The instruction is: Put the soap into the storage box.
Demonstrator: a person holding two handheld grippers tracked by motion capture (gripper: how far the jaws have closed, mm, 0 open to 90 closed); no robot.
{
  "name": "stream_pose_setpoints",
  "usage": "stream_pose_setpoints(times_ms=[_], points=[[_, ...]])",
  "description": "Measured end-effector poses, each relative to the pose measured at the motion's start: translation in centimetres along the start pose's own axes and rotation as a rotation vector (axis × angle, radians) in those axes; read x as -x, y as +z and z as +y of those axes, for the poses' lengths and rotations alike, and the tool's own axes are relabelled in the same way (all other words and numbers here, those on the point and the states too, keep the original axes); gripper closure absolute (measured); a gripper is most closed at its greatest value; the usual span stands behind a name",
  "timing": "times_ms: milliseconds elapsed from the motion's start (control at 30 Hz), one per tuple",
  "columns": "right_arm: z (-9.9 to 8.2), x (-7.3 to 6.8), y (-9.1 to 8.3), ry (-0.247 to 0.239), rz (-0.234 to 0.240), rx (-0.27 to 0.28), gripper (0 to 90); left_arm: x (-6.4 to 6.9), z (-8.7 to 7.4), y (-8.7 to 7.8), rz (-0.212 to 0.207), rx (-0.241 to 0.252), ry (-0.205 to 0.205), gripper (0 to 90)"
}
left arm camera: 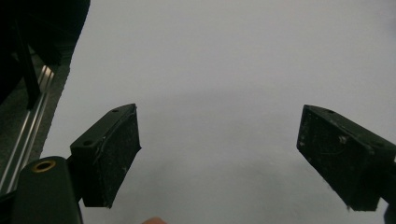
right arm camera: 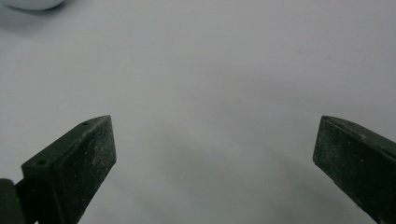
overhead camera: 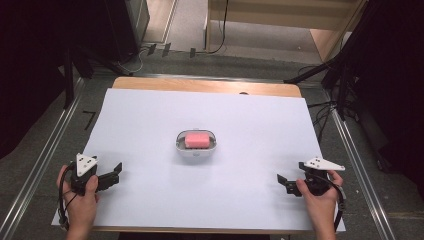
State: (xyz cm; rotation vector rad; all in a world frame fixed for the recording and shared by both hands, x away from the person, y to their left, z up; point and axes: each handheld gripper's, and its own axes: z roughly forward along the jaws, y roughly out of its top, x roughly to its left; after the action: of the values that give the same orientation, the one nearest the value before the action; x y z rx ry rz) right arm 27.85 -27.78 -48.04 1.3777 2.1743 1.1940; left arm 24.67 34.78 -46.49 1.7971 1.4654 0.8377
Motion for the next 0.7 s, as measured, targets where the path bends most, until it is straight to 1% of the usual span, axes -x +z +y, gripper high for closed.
stream_pose_setpoints(times_ms=[67,200,267,333,367,467,567,633,700], points=[[-0.1,0.1,-0.2,0.001,-0.005,0.001,0.0,0.0,0.0,0.0,-0.001,0.000,0.000,14.1],[-0.8,0.8,-1.7,0.014,-0.025,0.020,0.0,0.0,0.0,0.0,0.002,-0.003,-0.003,14.0],[-1.2,1.4,-2.6,0.033,-0.038,0.035,0.0,-0.1,0.0,0.0,0.000,-0.002,-0.011,14.0],[-1.4,1.6,-2.8,0.035,-0.045,0.042,0.0,-0.1,0.0,0.0,-0.001,-0.002,-0.013,14.1],[-1.8,2.1,-3.4,0.055,-0.054,0.056,0.0,-0.1,0.0,0.0,0.000,-0.001,-0.014,14.0],[-2.2,2.5,-3.7,0.067,-0.061,0.070,0.0,-0.2,0.0,0.0,0.001,-0.005,-0.015,14.0],[-2.9,2.9,-4.0,0.093,-0.060,0.085,0.0,-0.3,0.0,0.1,-0.004,-0.003,-0.031,14.0],[-3.2,3.1,-3.9,0.095,-0.058,0.084,0.0,-0.4,0.0,0.1,-0.005,-0.002,-0.037,14.1],[-3.1,3.2,-4.1,0.099,-0.055,0.102,0.0,-0.4,0.0,0.0,-0.009,-0.006,-0.042,14.1]])
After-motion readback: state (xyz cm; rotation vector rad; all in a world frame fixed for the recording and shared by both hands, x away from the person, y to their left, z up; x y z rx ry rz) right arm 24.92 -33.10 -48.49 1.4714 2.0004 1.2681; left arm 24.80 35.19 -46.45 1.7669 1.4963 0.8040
